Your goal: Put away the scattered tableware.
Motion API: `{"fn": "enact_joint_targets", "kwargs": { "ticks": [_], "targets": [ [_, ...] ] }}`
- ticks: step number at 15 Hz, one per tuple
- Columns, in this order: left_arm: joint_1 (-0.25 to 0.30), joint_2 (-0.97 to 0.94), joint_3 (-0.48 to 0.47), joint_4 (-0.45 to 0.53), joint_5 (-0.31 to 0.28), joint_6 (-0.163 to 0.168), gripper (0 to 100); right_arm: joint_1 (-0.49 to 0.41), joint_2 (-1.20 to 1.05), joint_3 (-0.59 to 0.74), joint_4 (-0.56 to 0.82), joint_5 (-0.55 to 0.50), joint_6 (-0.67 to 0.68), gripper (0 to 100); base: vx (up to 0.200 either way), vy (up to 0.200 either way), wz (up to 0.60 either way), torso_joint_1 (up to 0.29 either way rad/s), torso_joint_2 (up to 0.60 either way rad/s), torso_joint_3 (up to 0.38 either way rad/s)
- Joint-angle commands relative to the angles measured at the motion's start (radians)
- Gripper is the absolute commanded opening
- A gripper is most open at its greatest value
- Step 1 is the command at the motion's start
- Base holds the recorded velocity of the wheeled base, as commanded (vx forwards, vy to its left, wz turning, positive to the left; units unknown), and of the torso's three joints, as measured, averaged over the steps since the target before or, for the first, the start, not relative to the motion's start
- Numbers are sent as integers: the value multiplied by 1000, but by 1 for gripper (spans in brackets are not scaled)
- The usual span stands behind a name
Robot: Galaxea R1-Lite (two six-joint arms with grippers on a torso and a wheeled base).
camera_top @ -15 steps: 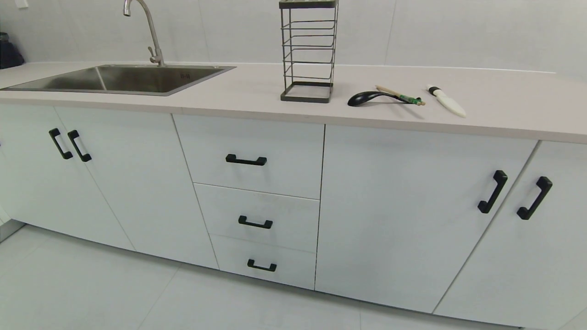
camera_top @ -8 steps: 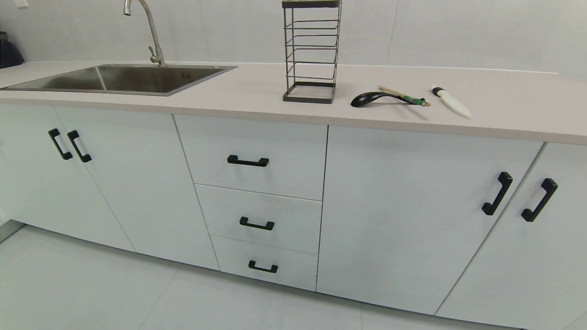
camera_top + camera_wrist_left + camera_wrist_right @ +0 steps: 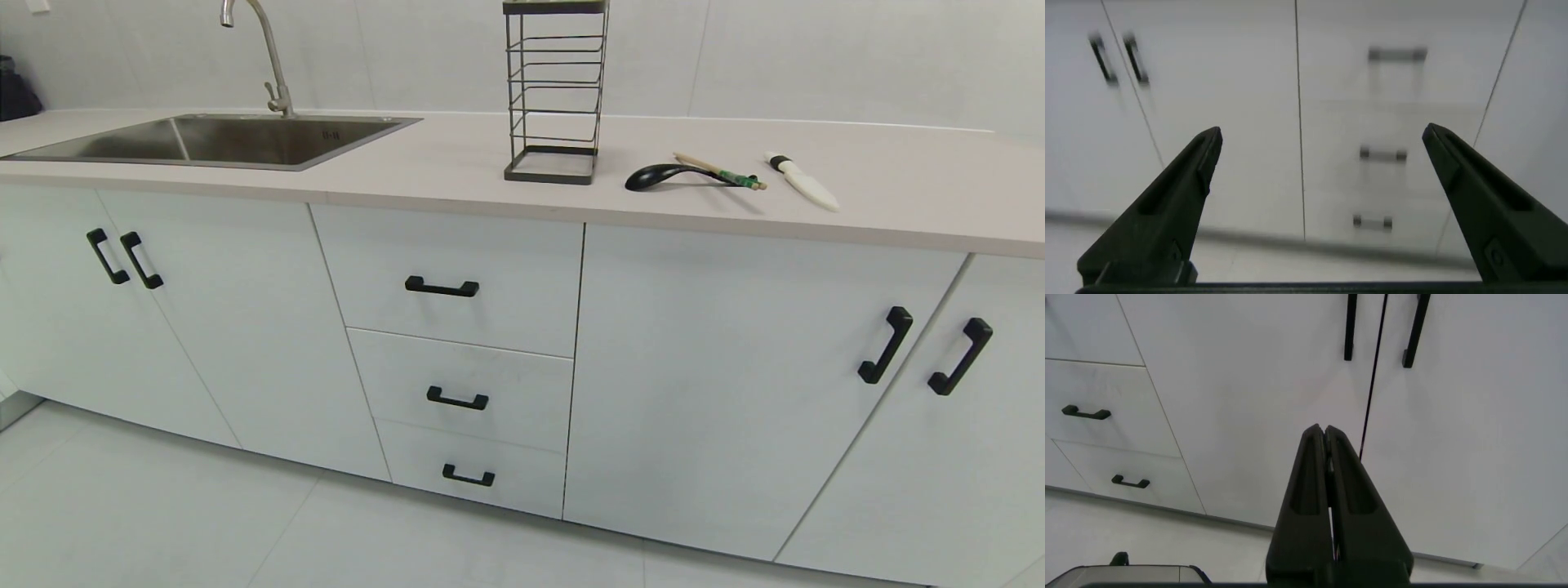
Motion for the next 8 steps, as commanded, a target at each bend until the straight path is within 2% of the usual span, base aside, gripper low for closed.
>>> {"fn": "enact_joint_targets", "kwargs": {
  "ticks": [1, 4, 6, 7, 8],
  "targets": [
    [-18, 121, -108, 8, -52, 48, 100, 0, 1, 0, 0, 1, 0, 0, 0, 0, 0, 0, 0, 0],
    [-22, 290, -120, 80, -218, 166, 100, 0, 1, 0, 0, 1, 0, 0, 0, 0, 0, 0, 0, 0],
    [-37, 459, -129, 80, -251, 317, 100, 0, 1, 0, 0, 1, 0, 0, 0, 0, 0, 0, 0, 0],
    [-54, 545, -131, 79, -251, 415, 100, 0, 1, 0, 0, 1, 0, 0, 0, 0, 0, 0, 0, 0],
    [-71, 601, -132, 79, -251, 496, 100, 0, 1, 0, 0, 1, 0, 0, 0, 0, 0, 0, 0, 0]
  ]
}}
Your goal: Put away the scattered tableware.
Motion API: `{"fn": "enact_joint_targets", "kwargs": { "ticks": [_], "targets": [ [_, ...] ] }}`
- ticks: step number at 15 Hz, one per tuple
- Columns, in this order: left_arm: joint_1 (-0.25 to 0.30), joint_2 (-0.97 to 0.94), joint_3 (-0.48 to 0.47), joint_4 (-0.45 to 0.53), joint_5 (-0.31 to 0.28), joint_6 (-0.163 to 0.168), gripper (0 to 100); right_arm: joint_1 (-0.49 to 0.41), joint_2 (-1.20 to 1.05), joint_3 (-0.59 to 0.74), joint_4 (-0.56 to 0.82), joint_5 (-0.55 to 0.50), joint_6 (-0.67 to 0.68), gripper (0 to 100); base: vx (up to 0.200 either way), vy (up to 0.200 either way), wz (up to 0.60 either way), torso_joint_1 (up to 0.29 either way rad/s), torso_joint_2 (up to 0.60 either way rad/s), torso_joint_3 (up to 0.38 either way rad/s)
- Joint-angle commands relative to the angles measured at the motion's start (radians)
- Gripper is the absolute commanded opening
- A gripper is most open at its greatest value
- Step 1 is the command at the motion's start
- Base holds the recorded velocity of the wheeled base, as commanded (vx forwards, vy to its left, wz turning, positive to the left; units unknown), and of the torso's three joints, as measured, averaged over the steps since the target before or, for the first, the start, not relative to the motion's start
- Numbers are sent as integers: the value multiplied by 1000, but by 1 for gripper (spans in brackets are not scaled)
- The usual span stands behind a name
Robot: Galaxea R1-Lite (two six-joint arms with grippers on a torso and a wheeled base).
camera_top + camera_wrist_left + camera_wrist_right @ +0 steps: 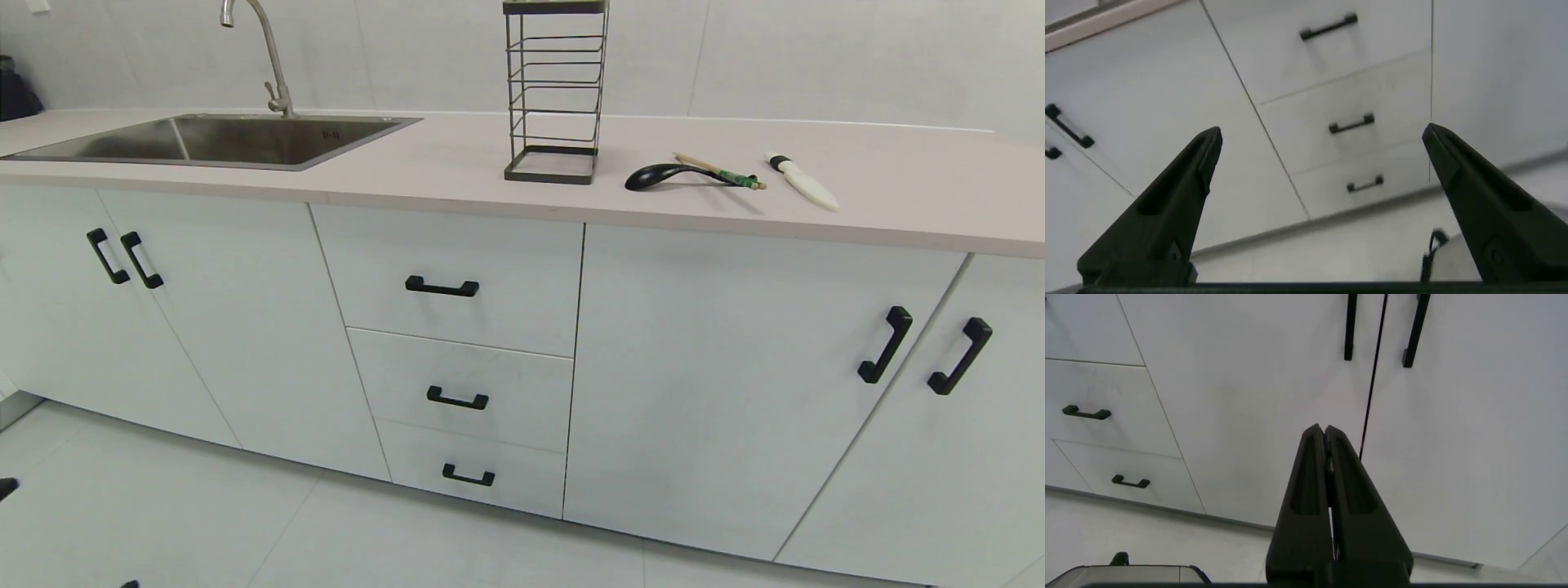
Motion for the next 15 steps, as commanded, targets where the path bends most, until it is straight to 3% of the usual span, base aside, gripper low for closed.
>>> {"fn": "enact_joint_targets", "kwargs": {
  "ticks": [1, 3, 4, 5, 6, 7, 9, 11, 12, 15],
  "targets": [
    [-70, 335, -21, -2, -13, 295, 100, 0, 1, 0, 0, 0, 0, 0, 0, 0, 0, 0, 0, 0],
    [-119, 487, -58, 0, -6, 489, 100, 0, 1, 0, 0, 0, 0, 0, 0, 0, 0, 0, 0, 0],
    [-158, 559, -73, 0, 5, 568, 100, 0, 1, 0, 0, 0, 0, 0, 0, 0, 0, 0, 0, 0],
    [-208, 611, -75, 3, 33, 628, 100, 0, 1, 0, 0, 0, 0, 0, 0, 0, 0, 0, 0, 0],
    [-258, 652, -75, 3, 62, 657, 100, 0, 1, 0, 0, 0, 0, 0, 0, 0, 0, 0, 0, 0],
    [-354, 732, -78, -6, 120, 664, 100, 0, 1, 0, 0, 0, 0, 0, 0, 0, 0, 0, 0, 0],
    [-462, 890, -125, -31, 168, 669, 100, 0, 1, 0, 0, 0, 0, 0, 0, 0, 0, 0, 0, 0],
    [-498, 1011, -164, -89, 172, 684, 100, 0, 1, 0, 0, 0, 0, 0, 0, 0, 0, 0, 0, 0],
    [-511, 1100, -176, -164, 174, 689, 100, 0, 1, 0, 0, 0, 0, 0, 0, 0, 0, 0, 0, 0],
    [-512, 1188, -174, -227, 174, 689, 100, 0, 1, 0, 0, -1, 0, 0, 0, 0, 0, 0, 0, 0]
  ]
}}
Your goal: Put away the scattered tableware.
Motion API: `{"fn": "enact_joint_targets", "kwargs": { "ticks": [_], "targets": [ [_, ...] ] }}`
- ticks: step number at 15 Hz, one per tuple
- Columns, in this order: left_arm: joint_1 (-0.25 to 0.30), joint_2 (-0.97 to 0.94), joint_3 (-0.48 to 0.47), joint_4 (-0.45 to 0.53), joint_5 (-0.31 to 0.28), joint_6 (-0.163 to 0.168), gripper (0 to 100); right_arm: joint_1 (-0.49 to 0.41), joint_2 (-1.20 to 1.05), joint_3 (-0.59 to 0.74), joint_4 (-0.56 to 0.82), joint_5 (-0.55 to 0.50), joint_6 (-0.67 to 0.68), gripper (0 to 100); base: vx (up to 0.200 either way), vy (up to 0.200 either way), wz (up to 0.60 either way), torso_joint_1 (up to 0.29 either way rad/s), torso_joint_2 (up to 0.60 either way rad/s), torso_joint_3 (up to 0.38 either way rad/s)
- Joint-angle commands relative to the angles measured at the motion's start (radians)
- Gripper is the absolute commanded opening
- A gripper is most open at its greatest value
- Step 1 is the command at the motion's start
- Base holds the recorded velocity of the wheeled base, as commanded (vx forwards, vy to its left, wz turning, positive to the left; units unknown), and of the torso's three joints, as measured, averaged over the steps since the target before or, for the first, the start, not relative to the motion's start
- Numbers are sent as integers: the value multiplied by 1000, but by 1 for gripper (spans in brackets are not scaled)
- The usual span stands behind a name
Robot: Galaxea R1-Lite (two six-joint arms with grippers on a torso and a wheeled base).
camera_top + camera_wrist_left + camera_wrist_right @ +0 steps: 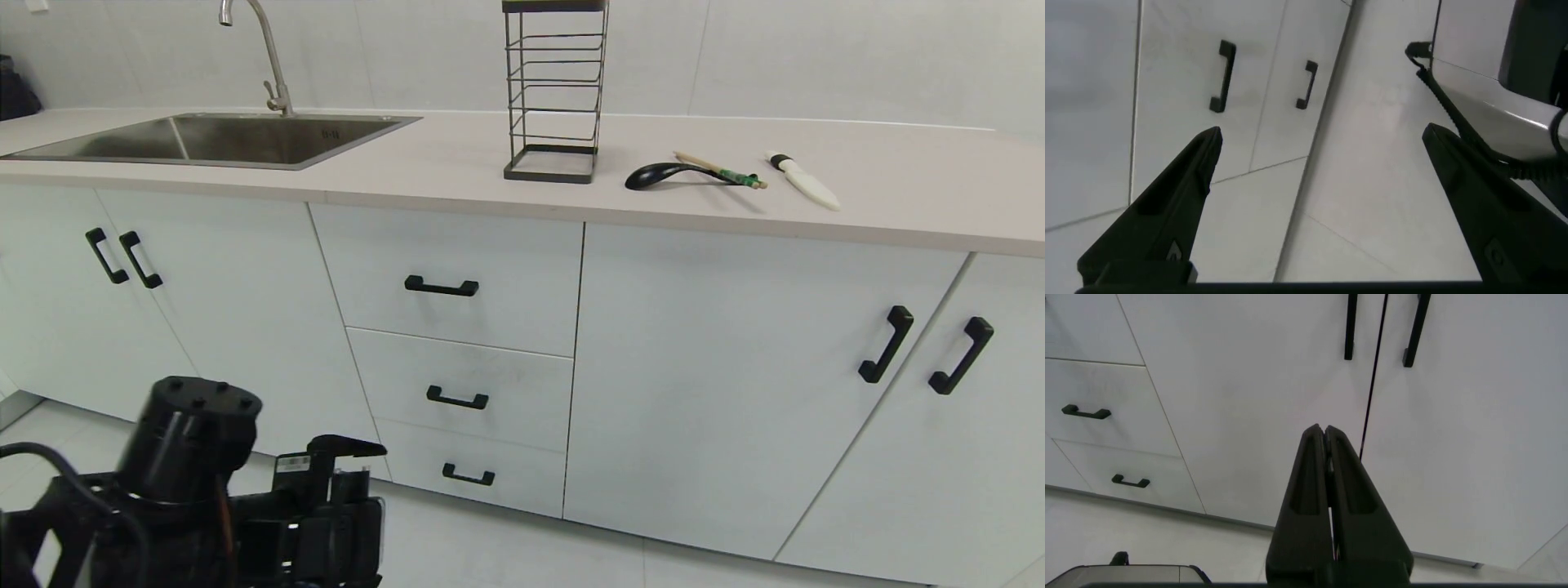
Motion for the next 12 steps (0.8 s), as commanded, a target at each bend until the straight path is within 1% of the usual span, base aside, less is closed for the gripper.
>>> {"fn": "enact_joint_targets", "kwargs": {
  "ticks": [1, 4, 5, 6, 7, 8, 9, 10, 12],
  "targets": [
    [-10, 128, -9, -20, 11, 2, 100, 0, 1, 0, 0, 0, 0, 0, 0, 0, 0, 0, 0, 0],
    [2, 187, -15, -25, 63, 2, 100, 0, 1, 0, 0, 0, 0, 0, 0, 0, 0, 0, 0, 0],
    [2, 257, -42, -42, 80, 5, 100, 0, 1, 0, 0, 0, 0, 0, 0, 0, 0, 0, 0, 0],
    [-1, 286, -52, -60, 86, 13, 100, 0, 1, 0, 0, 0, 0, 0, 0, 0, 0, 0, 0, 0],
    [-1, 286, -52, -60, 86, 13, 100, 0, 1, 0, 0, 0, 0, 0, 0, 0, 0, 0, 0, 0],
    [4, 368, -92, -126, 102, 77, 100, 0, 1, 0, 0, 0, 0, 0, 0, 0, 0, 0, 0, 0],
    [7, 388, -101, -140, 105, 89, 100, 0, 1, 0, 0, 0, 0, 0, 0, 0, 0, 0, 0, 0],
    [12, 429, -123, -155, 123, 95, 100, 0, 1, 0, 0, 0, 0, 0, 0, 0, 0, 0, 0, 0],
    [13, 474, -161, -155, 136, 97, 100, 0, 1, 0, 0, 0, 0, 0, 0, 0, 0, 0, 0, 0]
  ]
}}
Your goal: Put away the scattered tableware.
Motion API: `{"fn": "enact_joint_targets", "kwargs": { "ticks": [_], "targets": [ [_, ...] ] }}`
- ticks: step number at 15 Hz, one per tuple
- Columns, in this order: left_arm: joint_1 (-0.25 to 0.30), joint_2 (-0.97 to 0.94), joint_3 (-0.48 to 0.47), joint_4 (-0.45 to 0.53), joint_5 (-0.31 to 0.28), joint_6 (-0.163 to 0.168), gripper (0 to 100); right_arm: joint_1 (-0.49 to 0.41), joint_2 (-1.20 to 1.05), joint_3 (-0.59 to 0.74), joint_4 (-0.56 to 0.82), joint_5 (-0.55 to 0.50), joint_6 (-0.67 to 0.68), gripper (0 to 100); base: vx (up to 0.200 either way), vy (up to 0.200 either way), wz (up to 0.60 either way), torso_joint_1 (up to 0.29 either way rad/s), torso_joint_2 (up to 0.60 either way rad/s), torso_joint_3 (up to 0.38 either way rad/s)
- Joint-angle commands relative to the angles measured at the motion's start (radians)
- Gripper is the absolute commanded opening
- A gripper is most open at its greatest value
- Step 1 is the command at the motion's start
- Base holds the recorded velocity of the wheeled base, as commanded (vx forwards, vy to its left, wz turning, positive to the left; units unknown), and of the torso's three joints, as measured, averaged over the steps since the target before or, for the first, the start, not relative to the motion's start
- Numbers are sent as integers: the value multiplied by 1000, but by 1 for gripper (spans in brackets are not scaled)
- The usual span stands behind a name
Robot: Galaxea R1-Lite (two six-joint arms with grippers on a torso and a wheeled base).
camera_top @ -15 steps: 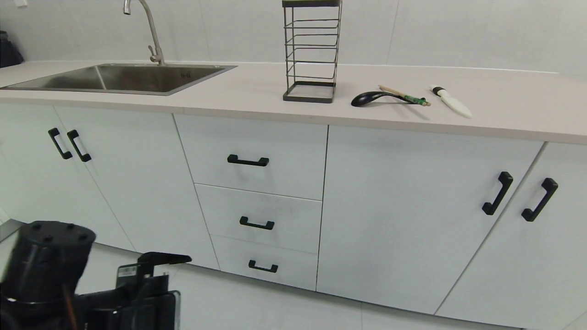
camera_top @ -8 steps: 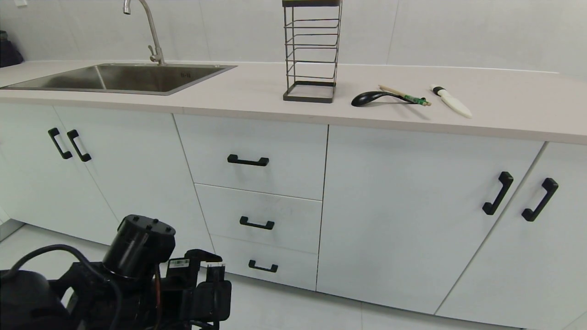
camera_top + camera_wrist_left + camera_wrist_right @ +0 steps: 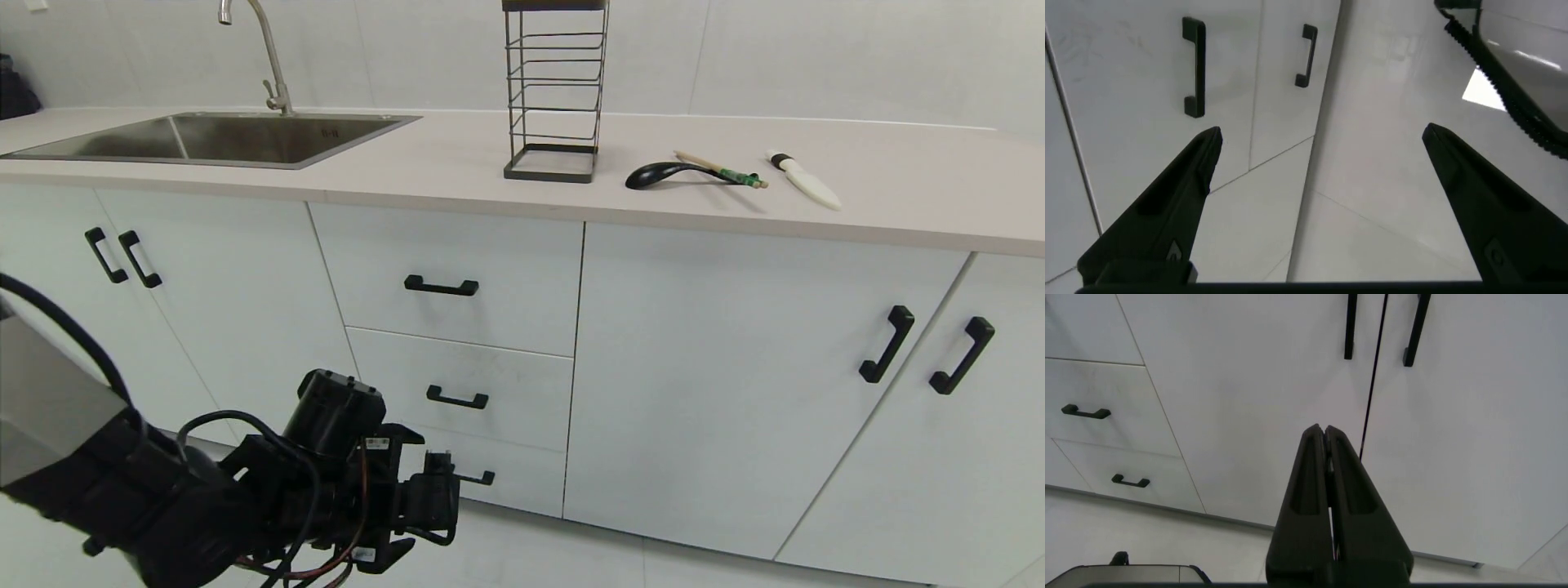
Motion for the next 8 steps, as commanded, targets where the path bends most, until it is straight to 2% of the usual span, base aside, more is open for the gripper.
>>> {"fn": "enact_joint_targets", "kwargs": {
  "ticks": [1, 2, 6, 8],
  "targets": [
    [3, 70, -29, -2, 2, 1, 100, 0, 1, 0, 0, 0, 0, 0, 0, 0, 0, 0, 0, 0],
    [1, 110, -81, -2, 2, 7, 100, 0, 1, 0, 0, 0, 0, 0, 0, 0, 0, 0, 0, 0],
    [7, 181, -180, -2, 2, 16, 100, 0, 1, 0, 0, 0, 0, 0, 0, 0, 0, 0, 0, 0],
    [36, 219, -216, -11, 2, 36, 100, 0, 1, 0, 0, 0, 0, 0, 0, 0, 0, 0, 0, 0]
  ]
}}
